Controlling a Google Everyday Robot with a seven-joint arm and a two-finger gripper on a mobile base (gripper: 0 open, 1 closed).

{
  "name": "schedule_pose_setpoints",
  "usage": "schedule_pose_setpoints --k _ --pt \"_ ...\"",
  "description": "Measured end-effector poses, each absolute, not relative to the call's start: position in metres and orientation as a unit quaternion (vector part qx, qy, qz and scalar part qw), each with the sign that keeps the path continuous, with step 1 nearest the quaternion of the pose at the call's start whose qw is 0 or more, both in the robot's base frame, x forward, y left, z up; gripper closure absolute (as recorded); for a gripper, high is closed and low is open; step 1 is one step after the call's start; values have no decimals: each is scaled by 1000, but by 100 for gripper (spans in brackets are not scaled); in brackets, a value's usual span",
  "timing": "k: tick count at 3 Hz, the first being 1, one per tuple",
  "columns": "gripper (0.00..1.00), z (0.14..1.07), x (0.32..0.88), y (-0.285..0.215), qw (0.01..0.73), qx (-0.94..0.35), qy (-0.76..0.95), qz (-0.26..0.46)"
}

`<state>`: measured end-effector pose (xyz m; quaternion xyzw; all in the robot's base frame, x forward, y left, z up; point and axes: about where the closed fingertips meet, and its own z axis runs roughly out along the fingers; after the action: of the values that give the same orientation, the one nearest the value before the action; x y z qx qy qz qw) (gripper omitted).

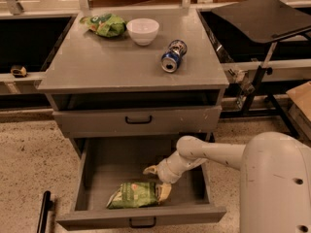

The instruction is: Pick green jalapeno chip bag from middle drawer and place on counter

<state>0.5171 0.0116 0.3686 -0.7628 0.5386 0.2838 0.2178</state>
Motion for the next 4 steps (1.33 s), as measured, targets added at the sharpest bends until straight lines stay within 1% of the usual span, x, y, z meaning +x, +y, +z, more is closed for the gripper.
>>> schedule_pose_setpoints --k 1,2,3,4 --pt "43 376 523 24 258 -773 511 273" --pt "76 419 526 31 376 -764 456 260" --pt "97 458 525 28 484 -720 413 276" --pt "100 540 505 23 595 -696 322 239"
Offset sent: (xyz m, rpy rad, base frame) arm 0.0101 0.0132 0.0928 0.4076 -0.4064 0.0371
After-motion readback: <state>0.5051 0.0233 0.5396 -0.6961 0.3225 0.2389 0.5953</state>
